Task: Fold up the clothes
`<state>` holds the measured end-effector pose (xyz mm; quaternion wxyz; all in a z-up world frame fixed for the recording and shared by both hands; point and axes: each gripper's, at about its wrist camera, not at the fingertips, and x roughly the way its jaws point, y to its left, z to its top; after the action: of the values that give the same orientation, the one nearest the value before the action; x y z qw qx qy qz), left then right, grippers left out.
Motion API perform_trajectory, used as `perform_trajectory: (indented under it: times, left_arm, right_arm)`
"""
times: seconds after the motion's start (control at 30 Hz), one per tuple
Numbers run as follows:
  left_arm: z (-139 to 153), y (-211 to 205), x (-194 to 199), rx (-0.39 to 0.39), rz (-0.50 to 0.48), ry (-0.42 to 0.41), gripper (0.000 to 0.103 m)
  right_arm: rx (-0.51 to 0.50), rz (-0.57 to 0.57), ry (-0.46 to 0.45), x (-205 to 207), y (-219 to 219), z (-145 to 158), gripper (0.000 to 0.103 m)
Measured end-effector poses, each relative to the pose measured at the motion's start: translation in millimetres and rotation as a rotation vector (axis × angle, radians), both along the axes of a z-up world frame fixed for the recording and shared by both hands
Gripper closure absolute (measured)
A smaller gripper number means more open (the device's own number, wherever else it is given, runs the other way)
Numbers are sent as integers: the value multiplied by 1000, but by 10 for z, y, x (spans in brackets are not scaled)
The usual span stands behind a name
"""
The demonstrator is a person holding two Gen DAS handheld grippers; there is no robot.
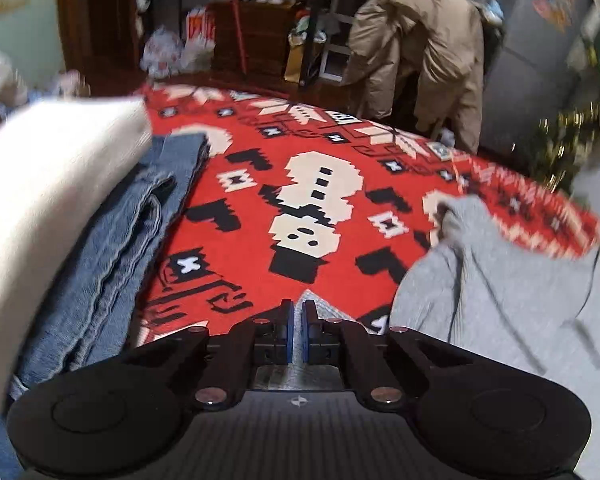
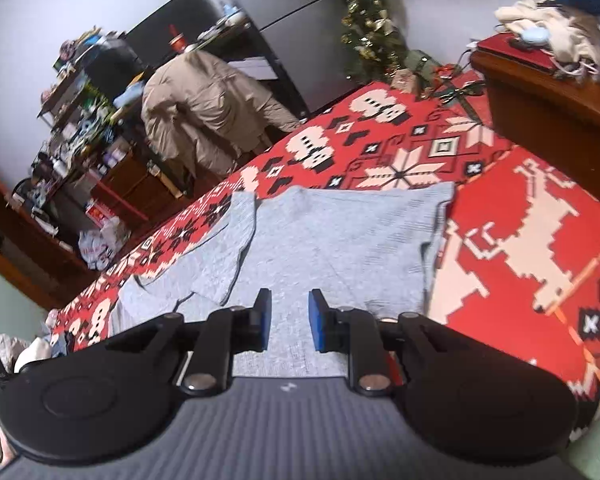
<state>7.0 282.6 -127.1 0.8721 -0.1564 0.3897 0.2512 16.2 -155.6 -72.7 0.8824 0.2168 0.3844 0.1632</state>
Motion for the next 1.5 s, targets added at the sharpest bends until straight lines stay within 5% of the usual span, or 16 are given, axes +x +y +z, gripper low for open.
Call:
perform_trajectory:
  times: [0.13, 0.33, 0.43, 0.67, 0.93, 1.1, 1.27, 1.5]
  left_arm:
    - [67, -63, -29, 68, 44, -8, 101]
    - [354, 225, -359, 97, 312, -133, 101]
    - [371, 340, -464, 99, 425, -118, 101]
    - [130, 444, -312, 72, 434, 34, 99]
    - [236, 494, -375, -45, 439, -41, 73]
    - [264, 478, -344, -118, 401, -83, 60]
    - [282, 431, -239, -127, 349, -81, 52]
    - [507, 565, -262, -82, 313, -117, 42]
  right_arm:
    - [-17, 35, 5, 53, 85, -34, 80]
    - [-29, 32, 7, 86, 83, -44, 80]
    - [-39, 24, 12, 104, 72, -60, 80]
    - [-64, 30, 12, 117, 108, -75, 77]
    - [-78, 57, 9, 135, 160, -96, 70]
    - [-119, 126, -30, 85, 311, -68, 29]
    - [-202, 238, -83, -30, 630, -9, 1]
    - [-417, 325, -160, -69, 1355, 19, 1]
